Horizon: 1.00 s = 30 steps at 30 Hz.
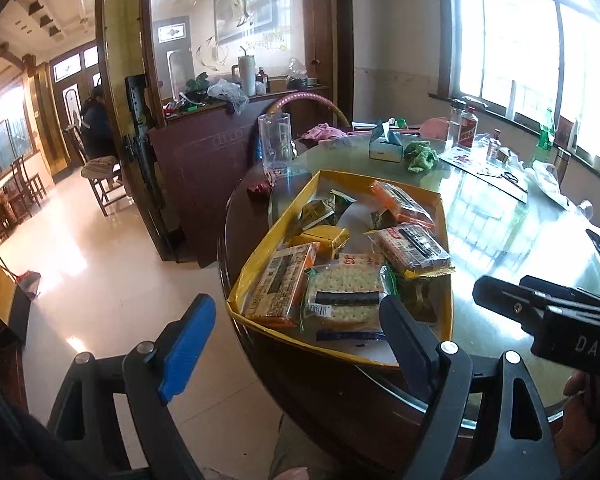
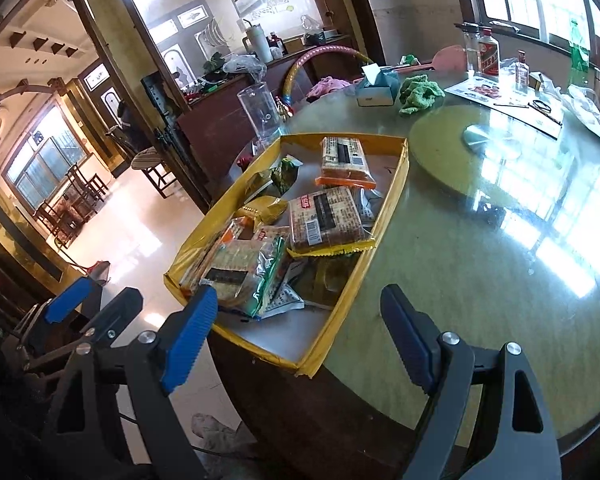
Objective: Organize snacks
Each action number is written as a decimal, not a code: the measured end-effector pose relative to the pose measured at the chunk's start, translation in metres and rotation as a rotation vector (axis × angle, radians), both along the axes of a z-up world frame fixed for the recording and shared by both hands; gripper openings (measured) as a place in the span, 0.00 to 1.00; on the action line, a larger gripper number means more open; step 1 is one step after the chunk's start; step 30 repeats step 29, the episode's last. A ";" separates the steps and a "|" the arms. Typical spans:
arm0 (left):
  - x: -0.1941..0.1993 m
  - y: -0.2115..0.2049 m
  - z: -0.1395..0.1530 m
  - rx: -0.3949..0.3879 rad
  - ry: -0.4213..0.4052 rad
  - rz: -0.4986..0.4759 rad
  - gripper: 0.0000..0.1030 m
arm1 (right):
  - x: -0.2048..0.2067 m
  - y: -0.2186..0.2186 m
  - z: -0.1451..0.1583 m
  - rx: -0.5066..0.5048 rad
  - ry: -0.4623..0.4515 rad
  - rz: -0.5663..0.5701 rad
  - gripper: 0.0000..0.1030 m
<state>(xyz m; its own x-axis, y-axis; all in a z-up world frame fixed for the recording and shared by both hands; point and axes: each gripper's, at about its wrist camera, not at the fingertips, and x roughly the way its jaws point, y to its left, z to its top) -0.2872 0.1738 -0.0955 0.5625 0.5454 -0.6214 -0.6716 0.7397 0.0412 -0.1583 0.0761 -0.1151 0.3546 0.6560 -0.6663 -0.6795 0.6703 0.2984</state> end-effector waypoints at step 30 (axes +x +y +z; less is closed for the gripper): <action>0.026 0.023 -0.020 0.003 0.076 0.007 0.82 | 0.016 0.035 -0.001 -0.044 -0.024 0.035 0.81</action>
